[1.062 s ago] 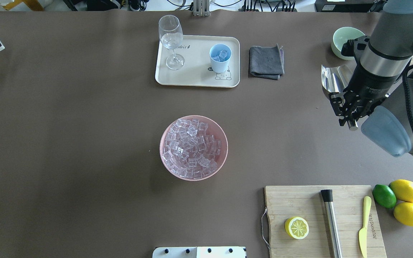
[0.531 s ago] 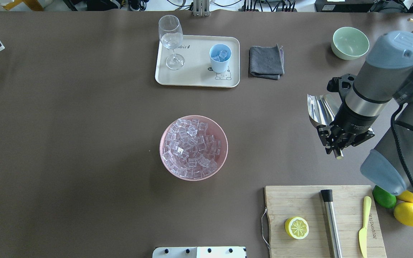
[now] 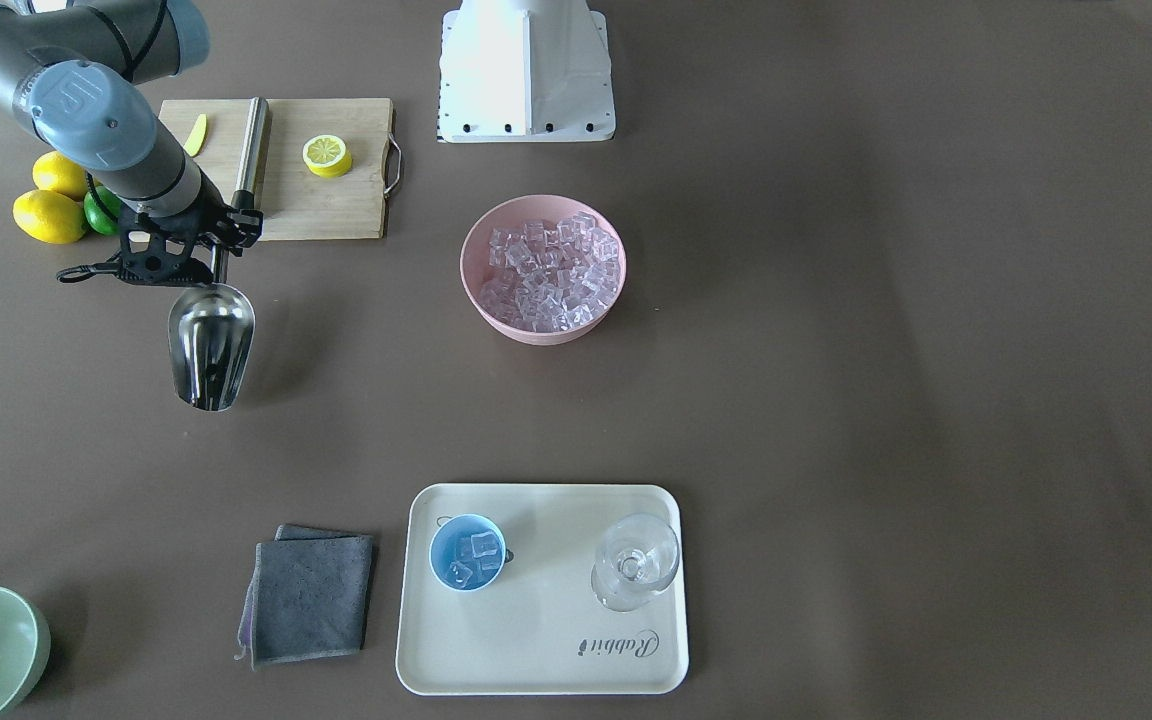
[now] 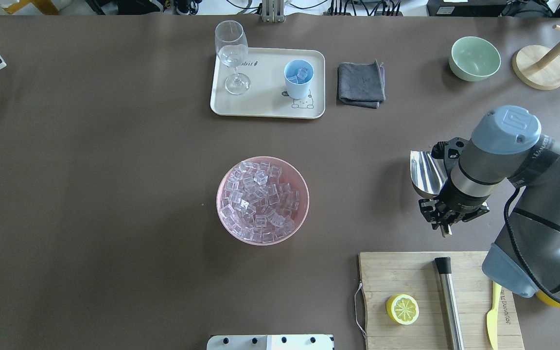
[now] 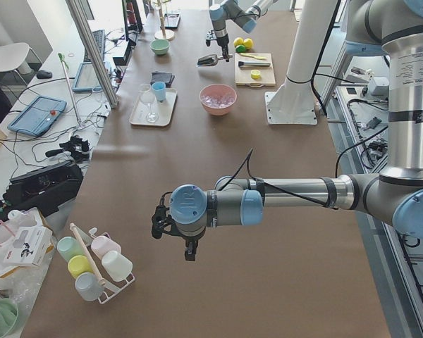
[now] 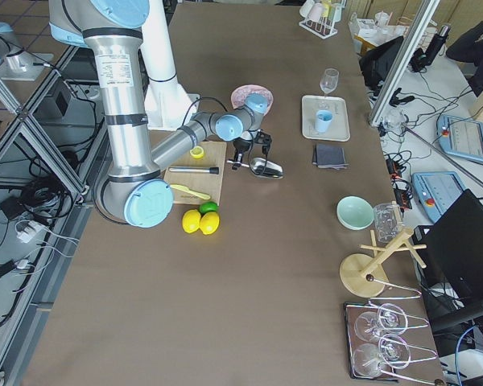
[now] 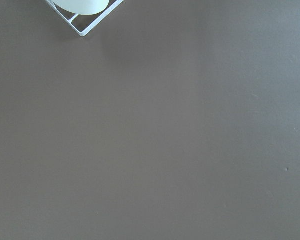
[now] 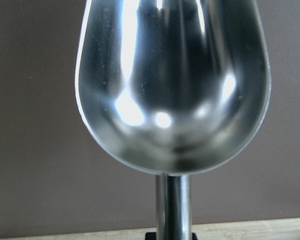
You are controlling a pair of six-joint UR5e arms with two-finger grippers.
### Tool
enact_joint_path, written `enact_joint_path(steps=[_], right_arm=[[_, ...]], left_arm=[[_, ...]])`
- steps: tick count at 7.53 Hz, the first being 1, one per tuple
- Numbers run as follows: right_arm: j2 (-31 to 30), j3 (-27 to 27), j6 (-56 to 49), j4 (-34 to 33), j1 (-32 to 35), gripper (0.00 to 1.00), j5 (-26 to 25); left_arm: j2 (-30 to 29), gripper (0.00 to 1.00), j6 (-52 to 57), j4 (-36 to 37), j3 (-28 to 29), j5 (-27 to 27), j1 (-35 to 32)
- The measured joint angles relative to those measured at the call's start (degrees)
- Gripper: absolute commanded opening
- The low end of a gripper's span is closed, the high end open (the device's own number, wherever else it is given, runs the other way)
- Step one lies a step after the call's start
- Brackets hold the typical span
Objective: Put ice in cup with scoop
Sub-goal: 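Lower the scoop onto the table with the right gripper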
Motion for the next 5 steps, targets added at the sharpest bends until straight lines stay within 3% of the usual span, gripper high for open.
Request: enact_joint_path(steps=[3, 4, 5], right_arm=[[0.2, -2.8, 2.1, 4.3, -1.8, 0.00, -1.9], [0.3, -3.1, 2.2, 4.6, -2.0, 0.20, -2.1], [0.4, -3.3, 2.3, 4.7, -2.1, 0.99, -2.2]], left_arm=[[0.0, 0.98, 0.0, 0.0, -0.4, 0.0, 0.0], [0.0, 0.98, 0.0, 0.0, -0.4, 0.1, 0.0], [0.0, 0.98, 0.0, 0.0, -0.4, 0.1, 0.0]])
